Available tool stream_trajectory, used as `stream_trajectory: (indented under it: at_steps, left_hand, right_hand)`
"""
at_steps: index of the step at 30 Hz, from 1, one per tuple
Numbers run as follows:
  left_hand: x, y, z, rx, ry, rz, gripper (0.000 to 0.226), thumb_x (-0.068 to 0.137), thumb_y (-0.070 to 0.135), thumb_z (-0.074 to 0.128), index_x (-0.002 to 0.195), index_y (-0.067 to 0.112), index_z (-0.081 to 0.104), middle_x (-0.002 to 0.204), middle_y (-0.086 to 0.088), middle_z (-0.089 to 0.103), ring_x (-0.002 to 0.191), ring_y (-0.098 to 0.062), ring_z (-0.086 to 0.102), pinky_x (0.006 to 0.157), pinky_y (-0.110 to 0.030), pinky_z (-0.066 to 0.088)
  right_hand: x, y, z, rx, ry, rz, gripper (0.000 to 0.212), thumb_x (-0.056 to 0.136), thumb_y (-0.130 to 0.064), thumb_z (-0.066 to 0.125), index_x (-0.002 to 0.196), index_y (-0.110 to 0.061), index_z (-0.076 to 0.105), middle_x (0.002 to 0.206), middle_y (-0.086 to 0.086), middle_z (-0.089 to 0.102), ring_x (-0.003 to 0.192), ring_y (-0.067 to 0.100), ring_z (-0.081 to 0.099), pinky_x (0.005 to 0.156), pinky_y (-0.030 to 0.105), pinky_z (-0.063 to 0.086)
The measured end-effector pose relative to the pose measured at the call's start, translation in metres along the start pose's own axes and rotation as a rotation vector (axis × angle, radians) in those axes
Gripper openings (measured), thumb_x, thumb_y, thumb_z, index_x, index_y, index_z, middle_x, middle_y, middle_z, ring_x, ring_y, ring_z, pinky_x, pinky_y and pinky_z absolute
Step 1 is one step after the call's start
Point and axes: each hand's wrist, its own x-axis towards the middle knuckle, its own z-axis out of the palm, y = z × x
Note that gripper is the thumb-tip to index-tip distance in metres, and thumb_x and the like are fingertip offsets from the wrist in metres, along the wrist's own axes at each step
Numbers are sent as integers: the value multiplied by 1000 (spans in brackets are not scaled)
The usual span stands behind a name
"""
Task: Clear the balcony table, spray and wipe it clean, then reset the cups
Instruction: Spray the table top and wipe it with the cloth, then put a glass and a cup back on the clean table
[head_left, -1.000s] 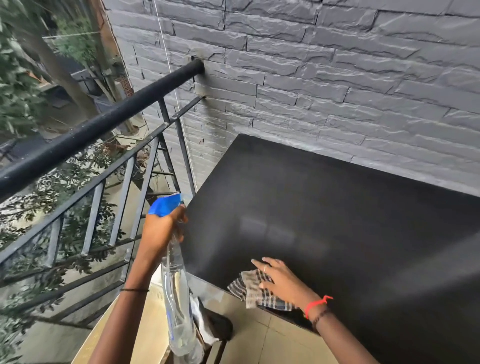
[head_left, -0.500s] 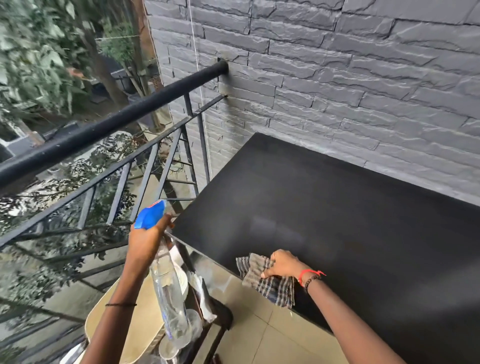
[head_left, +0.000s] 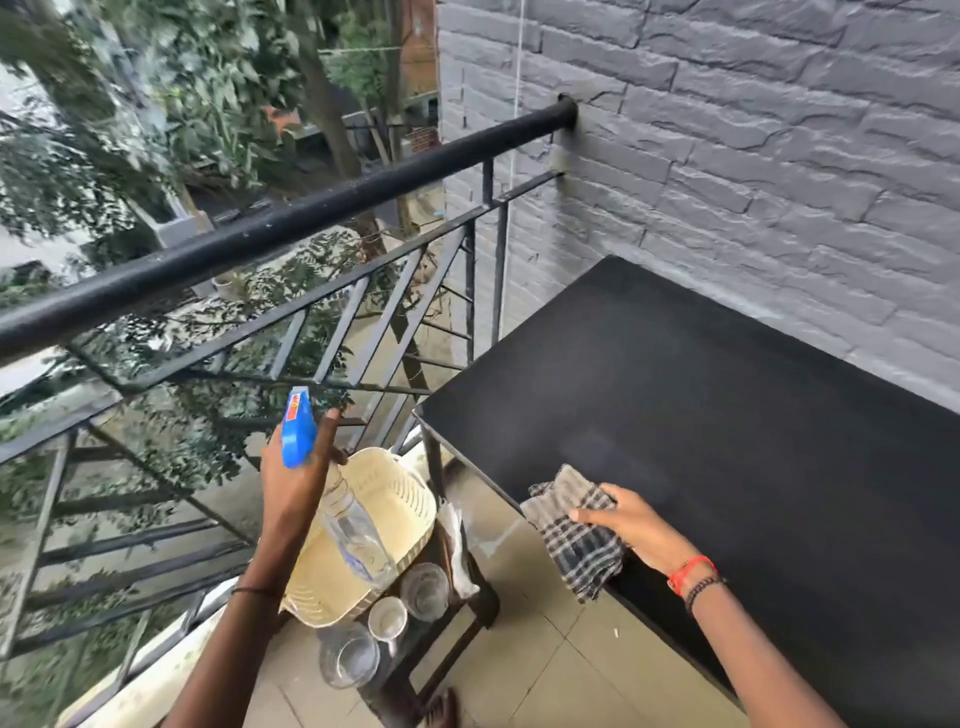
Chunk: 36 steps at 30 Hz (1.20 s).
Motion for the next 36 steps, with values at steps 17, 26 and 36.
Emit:
stream_trajectory:
  at_steps: [17,26,36]
  left_hand:
    - [33,-145,-45,-3,163,-103,42,83,58,60,85,17,52,84,-12,52,73,-15,47,69,-36,41]
    - [42,-226,-34,-78,169,-186,24,92,34,62,94,12,55,90,-17,59,79,-28,57,71,-35,46]
    - [53,-253,-26,-78,163,-156,7,91,30,62,89,29,55,82,1,54,73,-9,51,67,-20,42]
  right_hand:
    - [112,-49,253,86,-164,39,39,75,-7,76,108,-4,56,104,3,64,101,18,59,90,28,47]
    - [218,17,321,-190,-191,87,76,72,-22,80,135,-2,42,134,10,51,122,26,51,99,31,41]
    - [285,80,348,-249,-222,225,70,69,-26,82,127,-5,50,126,12,59,114,28,57,99,41,47]
